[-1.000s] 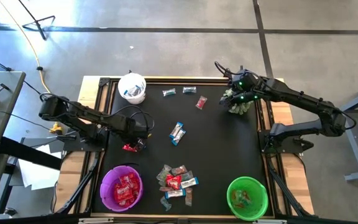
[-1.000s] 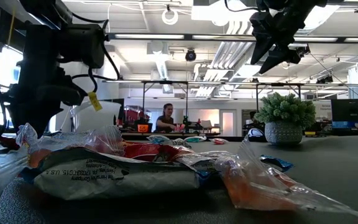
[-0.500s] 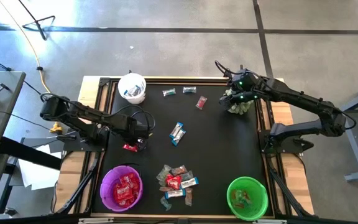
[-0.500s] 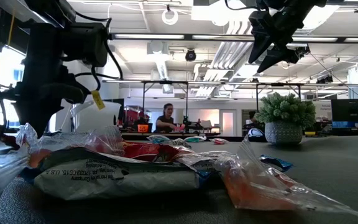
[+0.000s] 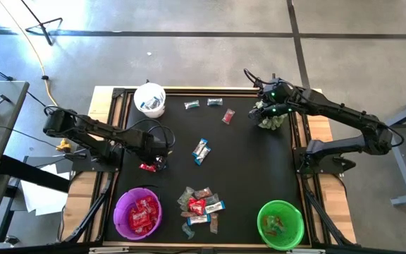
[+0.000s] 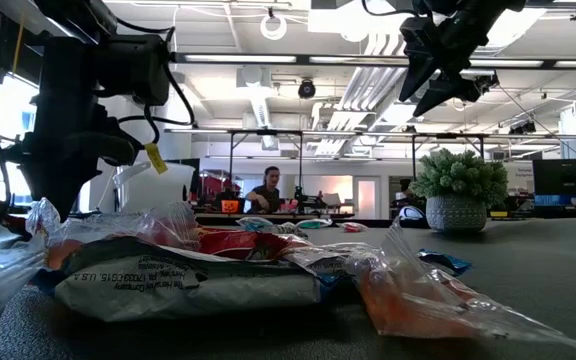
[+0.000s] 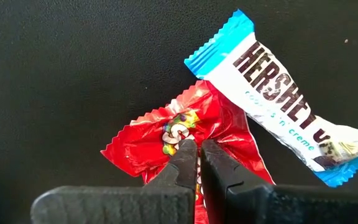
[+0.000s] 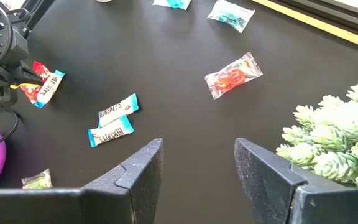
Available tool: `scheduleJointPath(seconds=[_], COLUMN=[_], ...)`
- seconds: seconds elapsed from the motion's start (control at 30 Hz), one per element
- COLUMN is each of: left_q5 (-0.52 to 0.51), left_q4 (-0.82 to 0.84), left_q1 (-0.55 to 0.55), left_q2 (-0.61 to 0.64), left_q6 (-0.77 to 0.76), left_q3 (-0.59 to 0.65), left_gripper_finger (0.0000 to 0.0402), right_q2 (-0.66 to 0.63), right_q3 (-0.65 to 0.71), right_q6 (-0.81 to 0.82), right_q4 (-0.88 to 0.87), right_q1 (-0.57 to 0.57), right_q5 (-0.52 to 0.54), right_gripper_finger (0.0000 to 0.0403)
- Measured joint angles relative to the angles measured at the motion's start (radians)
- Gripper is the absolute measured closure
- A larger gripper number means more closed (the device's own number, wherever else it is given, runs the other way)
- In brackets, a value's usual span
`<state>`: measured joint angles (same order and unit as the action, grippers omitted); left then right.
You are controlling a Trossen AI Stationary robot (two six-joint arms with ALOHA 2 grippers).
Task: Sort candy
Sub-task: Put the red candy into the violet bucket
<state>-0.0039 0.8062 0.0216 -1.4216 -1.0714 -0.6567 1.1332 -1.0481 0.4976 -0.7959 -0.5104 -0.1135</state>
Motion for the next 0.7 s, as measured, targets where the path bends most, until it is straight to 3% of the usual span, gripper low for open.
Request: scheduleJointPath(seconds=[0.2, 0.5, 0.7], left_q5=[-0.014, -0.048, -0.071], left_q4=[-0.017, -0.058, -0.063], left_q1=[0.001, -0.001, -0.002], left_q2=[0.001, 0.001, 0.002], left_q6=[0.025, 0.065, 0.071], left_q3=[0.000, 0.001, 0.008], left_gripper_finger=[0.0394, 0.0331, 0.0299], right_q2=[0.000, 0.000, 0.040], right_q3=[0.000, 0.000, 0.000], right_q6=[0.029, 0.060, 0.112], right_q4=[-0.001, -0.001, 0.041], right_q1=[0.000, 0.000, 0.032], right_q5=[-0.007, -0.014, -0.112], right_gripper_finger=[0.0208, 0.0208, 0.0208])
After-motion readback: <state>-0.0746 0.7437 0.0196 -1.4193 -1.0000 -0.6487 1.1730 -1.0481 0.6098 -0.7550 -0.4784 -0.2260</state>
